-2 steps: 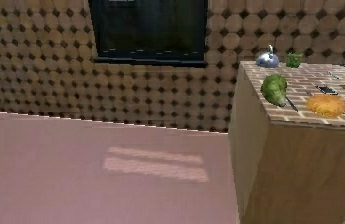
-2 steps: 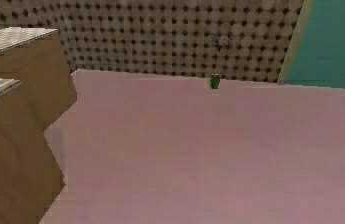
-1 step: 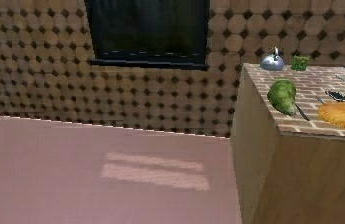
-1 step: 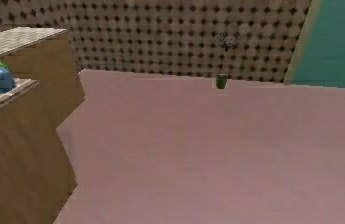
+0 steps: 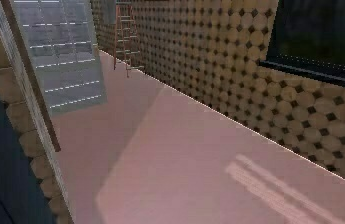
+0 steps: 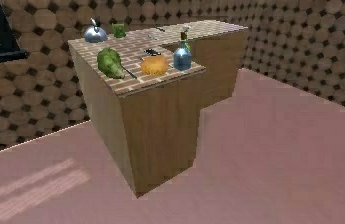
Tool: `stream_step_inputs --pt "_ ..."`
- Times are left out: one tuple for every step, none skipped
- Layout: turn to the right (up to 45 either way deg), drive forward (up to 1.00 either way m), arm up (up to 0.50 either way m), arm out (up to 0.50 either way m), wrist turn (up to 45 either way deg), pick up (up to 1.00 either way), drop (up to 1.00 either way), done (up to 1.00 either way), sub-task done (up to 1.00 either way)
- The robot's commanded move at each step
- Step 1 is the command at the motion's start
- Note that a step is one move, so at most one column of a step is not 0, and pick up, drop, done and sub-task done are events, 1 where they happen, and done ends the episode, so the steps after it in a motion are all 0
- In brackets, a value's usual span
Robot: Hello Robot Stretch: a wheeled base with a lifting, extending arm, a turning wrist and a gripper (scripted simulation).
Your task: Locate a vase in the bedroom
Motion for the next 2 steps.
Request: stream_step_inputs --pt "-9.0 0.0 0.0 0.0 0.0 0.0 0.0 0.0 0.0" --pt "0.0 1.0 0.0 0.0 0.0 0.0 0.0 0.0 0.0"
